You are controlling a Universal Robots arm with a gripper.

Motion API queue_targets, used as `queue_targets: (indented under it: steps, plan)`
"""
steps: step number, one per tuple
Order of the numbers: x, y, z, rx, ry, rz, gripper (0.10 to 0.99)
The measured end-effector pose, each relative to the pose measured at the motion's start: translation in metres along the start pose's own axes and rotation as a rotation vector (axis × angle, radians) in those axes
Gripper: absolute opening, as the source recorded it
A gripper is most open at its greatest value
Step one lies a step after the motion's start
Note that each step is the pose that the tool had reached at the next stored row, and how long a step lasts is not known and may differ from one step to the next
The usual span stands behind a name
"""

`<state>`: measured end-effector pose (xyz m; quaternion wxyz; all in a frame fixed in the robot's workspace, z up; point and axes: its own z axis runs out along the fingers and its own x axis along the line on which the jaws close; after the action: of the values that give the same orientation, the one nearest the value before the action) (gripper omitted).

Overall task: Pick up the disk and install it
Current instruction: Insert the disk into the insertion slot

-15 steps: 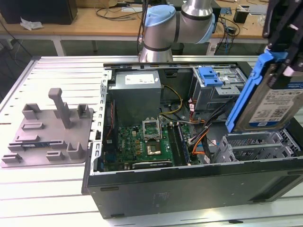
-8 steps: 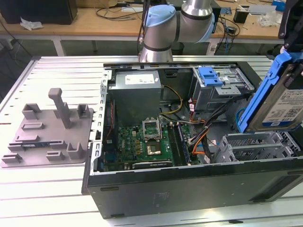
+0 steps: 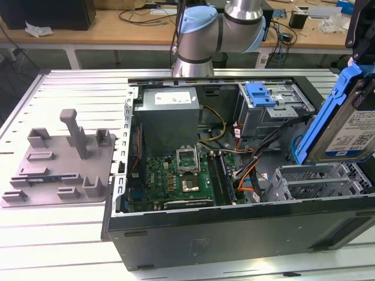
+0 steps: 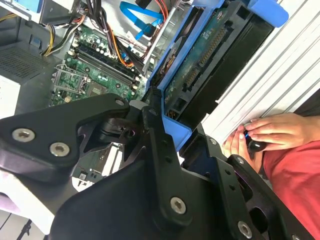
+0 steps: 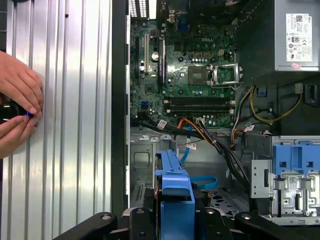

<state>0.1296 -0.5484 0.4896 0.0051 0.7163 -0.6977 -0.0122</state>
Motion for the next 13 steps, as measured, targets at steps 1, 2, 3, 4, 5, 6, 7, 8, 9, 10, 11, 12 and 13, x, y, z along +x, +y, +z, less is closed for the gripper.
queue_targets:
  steps: [1, 2, 3, 4, 5, 6, 7, 8, 9, 10, 11, 12, 13]
  plan:
    - [0.0000, 0.0002, 0.0001, 0.000, 0.0000, 0.000, 0.369]
    - [0.0000, 0.0005, 0.0002, 0.000, -0.0001, 0.000, 0.369]
    - [-0.0001, 0.0008, 0.0003, 0.000, -0.0001, 0.000, 0.369]
    - [-0.0001, 0.0012, 0.0005, 0.000, -0.0001, 0.000, 0.369]
    - [-0.0002, 0.0016, 0.0007, 0.000, -0.0002, 0.000, 0.369]
    - [-0.0004, 0.0019, 0.0007, 0.000, -0.0001, 0.000, 0.369]
    - [-0.0004, 0.0020, 0.0007, 0.000, 0.0000, 0.000, 0.369]
    - [-0.0004, 0.0020, 0.0007, 0.000, 0.0000, 0.000, 0.369]
    - [-0.0004, 0.0021, 0.0008, 0.000, 0.0000, 0.000, 0.369]
    - [-0.0004, 0.0022, 0.0008, 0.000, 0.0000, 0.000, 0.369]
    - [-0.0005, 0.0023, 0.0008, 0.000, -0.0001, 0.000, 0.369]
    - [-0.0005, 0.0024, 0.0008, 0.000, -0.0002, 0.000, 0.369]
    - [-0.0006, 0.0024, 0.0008, 0.000, -0.0002, 0.000, 0.369]
